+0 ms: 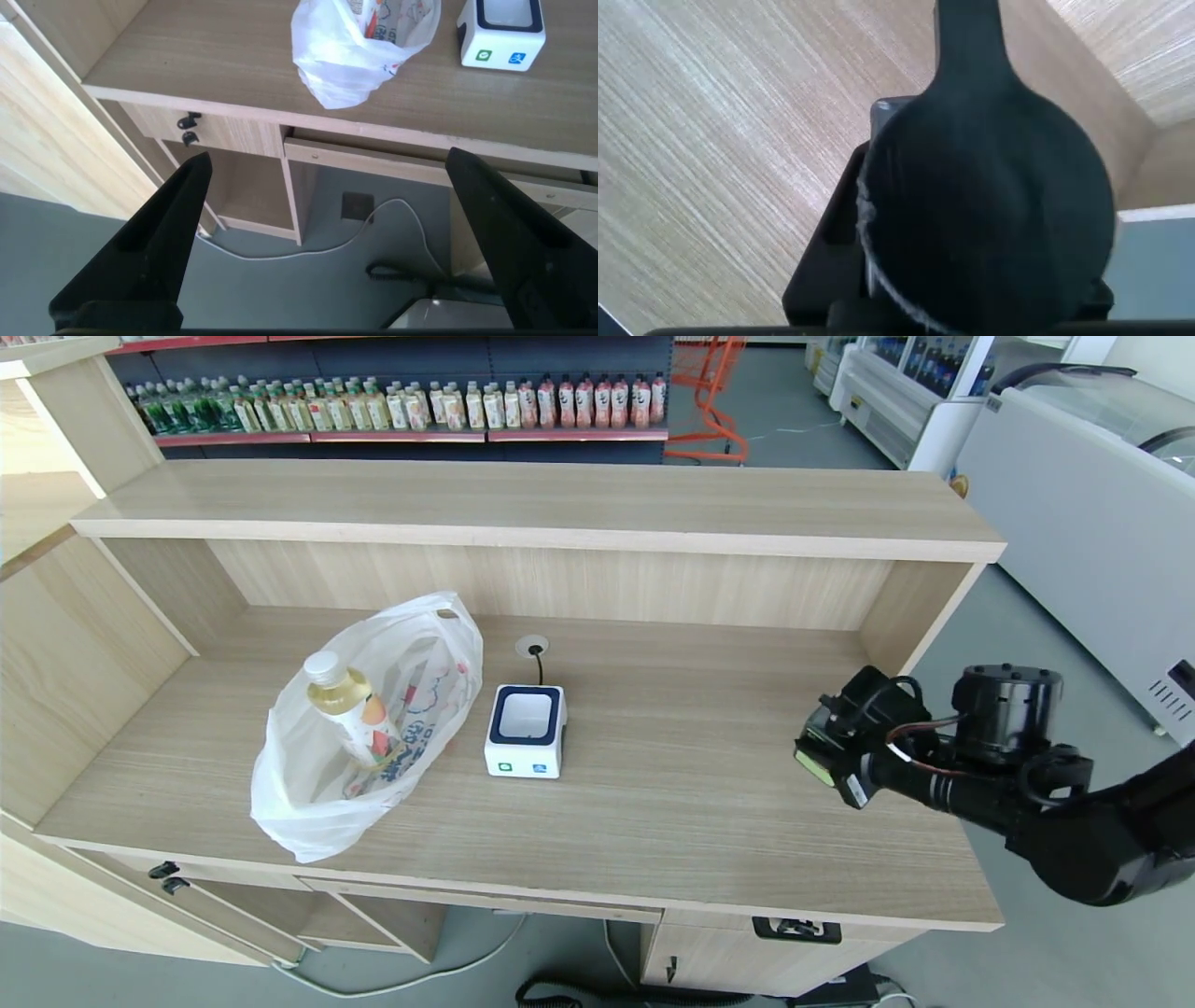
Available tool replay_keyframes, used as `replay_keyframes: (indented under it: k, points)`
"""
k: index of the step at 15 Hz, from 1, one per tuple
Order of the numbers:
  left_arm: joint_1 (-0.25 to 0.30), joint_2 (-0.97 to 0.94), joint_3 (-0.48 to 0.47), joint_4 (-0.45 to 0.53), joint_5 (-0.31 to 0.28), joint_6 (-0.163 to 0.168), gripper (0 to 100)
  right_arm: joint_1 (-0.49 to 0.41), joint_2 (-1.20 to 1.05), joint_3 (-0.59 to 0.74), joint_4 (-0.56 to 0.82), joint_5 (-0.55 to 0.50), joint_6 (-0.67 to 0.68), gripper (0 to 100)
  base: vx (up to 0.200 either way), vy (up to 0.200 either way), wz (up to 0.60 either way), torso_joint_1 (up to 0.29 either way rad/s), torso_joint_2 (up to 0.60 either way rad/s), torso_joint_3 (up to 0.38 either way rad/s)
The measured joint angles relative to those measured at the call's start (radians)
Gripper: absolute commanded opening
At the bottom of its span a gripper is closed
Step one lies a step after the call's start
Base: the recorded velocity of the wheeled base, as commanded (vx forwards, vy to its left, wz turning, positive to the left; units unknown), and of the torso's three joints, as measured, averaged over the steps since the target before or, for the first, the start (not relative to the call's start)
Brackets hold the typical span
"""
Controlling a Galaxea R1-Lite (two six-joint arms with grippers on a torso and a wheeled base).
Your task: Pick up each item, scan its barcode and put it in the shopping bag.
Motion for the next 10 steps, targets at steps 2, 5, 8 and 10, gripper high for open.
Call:
replay_keyframes:
  k: [2, 5, 8, 10]
  points:
    - [0.0, 0.0, 0.0, 0.0, 0.0, 0.0, 100, -0.032, -0.109, 0.134, -0.096, 0.062, -0.255, 0, 0.0, 0.0, 0.0, 0.0, 0.0, 0.0]
    - [0.001, 0.0, 0.0, 0.0, 0.0, 0.0, 100, -0.051, -0.208, 0.18, -0.124, 0.262, -0.709, 0, 0.0, 0.0, 0.0, 0.0, 0.0, 0.0]
    - [0.001, 0.0, 0.0, 0.0, 0.0, 0.0, 100, -0.024, -0.268, 0.186, -0.13, 0.475, -1.223, 0, 0.0, 0.0, 0.0, 0.0, 0.0, 0.0]
    - [0.001, 0.0, 0.0, 0.0, 0.0, 0.0, 100, 0.039, -0.273, 0.184, -0.136, 0.614, -1.518, 0, 0.0, 0.0, 0.0, 0.0, 0.0, 0.0]
